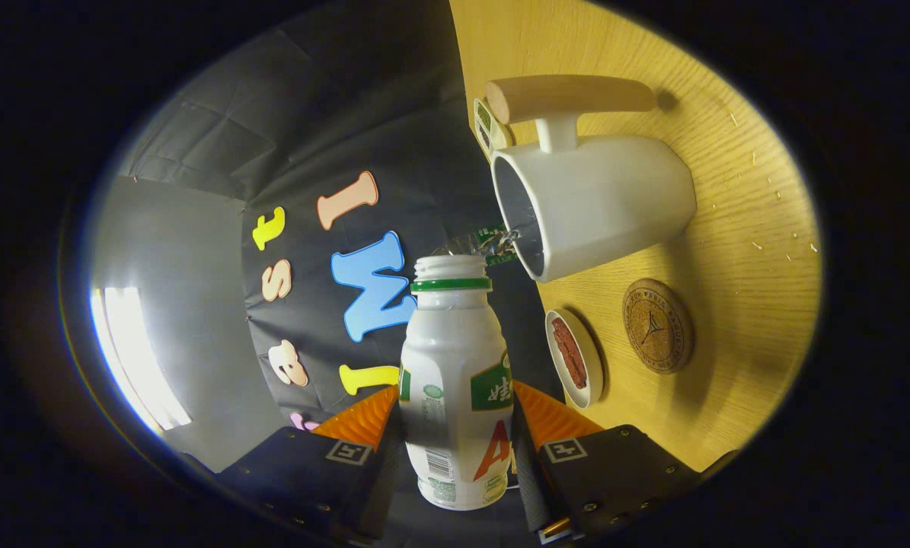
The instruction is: Take the bottle from table, then pour the juice into the cup, finally place the bottle on the coaster
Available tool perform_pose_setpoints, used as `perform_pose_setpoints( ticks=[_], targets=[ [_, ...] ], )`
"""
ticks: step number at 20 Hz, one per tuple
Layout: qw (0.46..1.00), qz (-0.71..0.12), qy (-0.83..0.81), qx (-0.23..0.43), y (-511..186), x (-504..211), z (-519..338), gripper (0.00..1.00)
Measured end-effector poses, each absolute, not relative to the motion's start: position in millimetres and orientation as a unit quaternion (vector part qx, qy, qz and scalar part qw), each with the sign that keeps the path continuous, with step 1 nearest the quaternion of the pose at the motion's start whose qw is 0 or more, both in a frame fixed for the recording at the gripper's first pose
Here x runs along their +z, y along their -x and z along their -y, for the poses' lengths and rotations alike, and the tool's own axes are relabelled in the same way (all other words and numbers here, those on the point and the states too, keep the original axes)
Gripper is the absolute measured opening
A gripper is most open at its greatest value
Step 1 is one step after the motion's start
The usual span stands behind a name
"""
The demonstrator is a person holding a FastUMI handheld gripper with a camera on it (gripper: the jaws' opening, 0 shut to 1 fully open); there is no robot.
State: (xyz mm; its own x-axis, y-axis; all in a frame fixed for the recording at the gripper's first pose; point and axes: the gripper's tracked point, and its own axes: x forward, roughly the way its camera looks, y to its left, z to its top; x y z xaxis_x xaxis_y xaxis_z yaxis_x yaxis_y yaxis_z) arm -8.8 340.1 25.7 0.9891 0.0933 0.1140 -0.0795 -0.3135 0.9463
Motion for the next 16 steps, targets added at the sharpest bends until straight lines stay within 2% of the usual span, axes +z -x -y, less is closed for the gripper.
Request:
perform_pose_setpoints(
  ticks=[16],
  targets=[
    [0.556, -0.010, -0.829, 0.052, 13.4, 22.0, -338.5, 0.67]
  ],
)
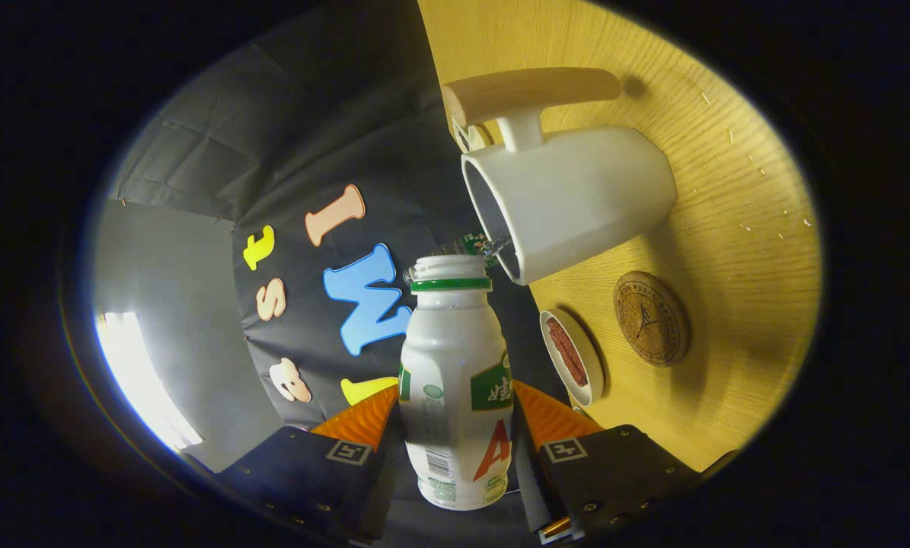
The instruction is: Take the bottle from table, then pour the juice into the cup, finally place the bottle on the coaster
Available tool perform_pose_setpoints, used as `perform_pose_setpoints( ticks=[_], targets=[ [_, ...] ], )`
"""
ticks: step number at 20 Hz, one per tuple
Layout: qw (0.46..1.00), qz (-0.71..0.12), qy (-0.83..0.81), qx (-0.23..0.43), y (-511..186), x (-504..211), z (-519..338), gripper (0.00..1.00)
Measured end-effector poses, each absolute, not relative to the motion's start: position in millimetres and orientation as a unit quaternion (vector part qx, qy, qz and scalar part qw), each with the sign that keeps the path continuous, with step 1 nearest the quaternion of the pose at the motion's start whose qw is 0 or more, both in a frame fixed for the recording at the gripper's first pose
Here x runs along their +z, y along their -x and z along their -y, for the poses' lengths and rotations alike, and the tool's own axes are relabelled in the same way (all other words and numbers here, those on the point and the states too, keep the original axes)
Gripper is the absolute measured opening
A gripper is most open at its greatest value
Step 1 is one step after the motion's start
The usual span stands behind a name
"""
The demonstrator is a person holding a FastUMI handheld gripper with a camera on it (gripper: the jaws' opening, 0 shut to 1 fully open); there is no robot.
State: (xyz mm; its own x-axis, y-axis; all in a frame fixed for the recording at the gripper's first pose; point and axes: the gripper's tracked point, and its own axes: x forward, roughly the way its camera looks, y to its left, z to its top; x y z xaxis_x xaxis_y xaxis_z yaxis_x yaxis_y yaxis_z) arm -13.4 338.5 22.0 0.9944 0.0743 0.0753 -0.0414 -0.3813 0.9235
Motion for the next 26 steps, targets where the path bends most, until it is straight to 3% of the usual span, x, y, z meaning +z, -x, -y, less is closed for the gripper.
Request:
perform_pose_setpoints(
  ticks=[26],
  targets=[
    [0.521, -0.004, -0.853, 0.038, 9.5, 27.9, -319.0, 0.67]
  ],
)
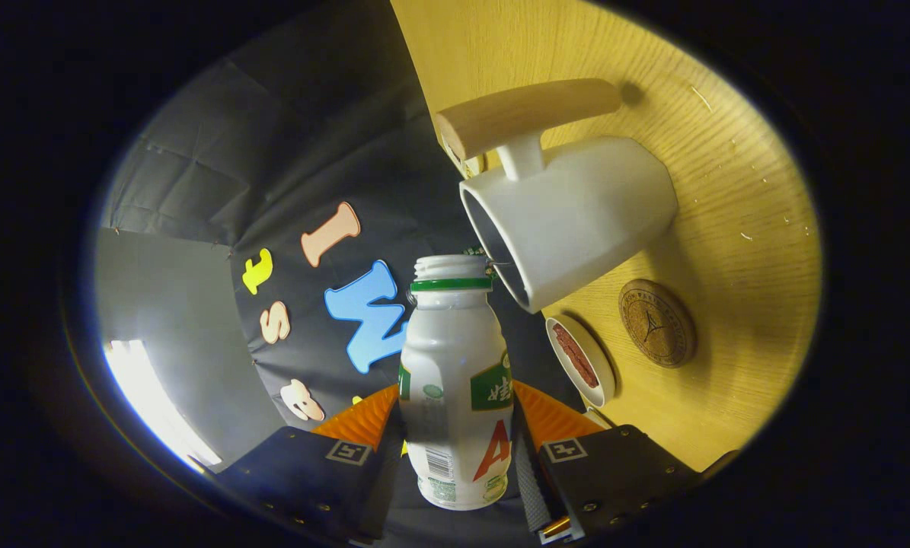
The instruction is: Take the bottle from table, then pour the juice into the cup, finally place the bottle on the coaster
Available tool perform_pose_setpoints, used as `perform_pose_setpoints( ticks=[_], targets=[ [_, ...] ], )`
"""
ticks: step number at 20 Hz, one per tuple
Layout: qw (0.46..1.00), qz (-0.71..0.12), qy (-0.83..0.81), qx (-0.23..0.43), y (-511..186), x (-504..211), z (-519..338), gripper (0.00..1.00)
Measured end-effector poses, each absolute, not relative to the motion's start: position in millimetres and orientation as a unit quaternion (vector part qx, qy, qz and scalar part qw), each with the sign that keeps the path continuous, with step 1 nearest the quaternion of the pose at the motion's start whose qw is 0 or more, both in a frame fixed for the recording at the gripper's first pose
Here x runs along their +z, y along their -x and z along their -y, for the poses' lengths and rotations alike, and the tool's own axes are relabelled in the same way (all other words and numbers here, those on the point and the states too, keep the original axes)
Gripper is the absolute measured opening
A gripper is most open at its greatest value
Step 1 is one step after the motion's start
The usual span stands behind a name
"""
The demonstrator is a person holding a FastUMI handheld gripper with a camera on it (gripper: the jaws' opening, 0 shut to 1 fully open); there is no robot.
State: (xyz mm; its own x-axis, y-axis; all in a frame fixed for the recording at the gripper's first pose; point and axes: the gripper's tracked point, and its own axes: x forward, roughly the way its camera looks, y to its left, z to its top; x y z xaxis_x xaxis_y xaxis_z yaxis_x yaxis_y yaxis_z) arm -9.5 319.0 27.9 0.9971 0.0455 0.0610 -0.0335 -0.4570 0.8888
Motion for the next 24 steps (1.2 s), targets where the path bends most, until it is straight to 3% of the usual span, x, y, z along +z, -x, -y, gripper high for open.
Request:
perform_pose_setpoints(
  ticks=[24],
  targets=[
    [0.511, -0.004, -0.859, 0.037, 10.5, 23.3, -309.9, 0.67]
  ],
)
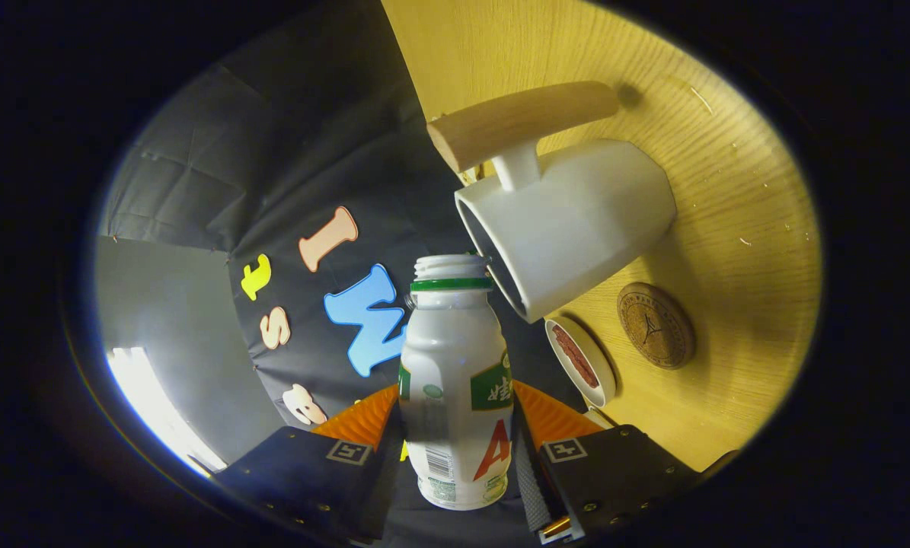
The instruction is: Take the bottle from table, then pour the juice into the cup, finally place the bottle on the coaster
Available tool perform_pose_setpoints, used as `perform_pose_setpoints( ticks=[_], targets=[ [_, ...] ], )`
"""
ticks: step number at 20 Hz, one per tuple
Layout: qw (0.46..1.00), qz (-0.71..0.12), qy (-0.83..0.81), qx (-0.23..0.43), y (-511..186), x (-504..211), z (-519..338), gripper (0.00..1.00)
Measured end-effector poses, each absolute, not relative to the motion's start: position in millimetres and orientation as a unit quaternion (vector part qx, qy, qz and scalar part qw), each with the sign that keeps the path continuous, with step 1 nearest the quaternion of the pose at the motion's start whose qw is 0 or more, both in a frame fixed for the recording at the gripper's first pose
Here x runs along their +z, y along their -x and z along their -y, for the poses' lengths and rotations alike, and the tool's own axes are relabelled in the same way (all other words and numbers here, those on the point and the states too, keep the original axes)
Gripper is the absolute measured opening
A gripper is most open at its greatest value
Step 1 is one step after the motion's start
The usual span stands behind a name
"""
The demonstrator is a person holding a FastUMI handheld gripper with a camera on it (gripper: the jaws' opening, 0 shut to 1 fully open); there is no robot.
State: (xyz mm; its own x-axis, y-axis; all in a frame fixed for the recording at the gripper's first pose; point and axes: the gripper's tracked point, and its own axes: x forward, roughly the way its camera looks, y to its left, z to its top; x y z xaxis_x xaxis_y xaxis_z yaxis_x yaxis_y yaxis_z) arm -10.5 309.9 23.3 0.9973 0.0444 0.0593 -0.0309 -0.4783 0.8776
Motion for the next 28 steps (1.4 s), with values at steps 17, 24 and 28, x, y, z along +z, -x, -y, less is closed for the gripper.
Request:
perform_pose_setpoints(
  ticks=[17, 24, 28],
  targets=[
    [0.515, -0.002, -0.857, 0.030, 7.4, 25.6, -310.8, 0.67],
    [0.559, 0.005, -0.828, 0.031, 7.7, 30.3, -307.5, 0.67],
    [0.614, 0.006, -0.788, 0.028, 5.5, 29.2, -308.5, 0.67]
  ],
)
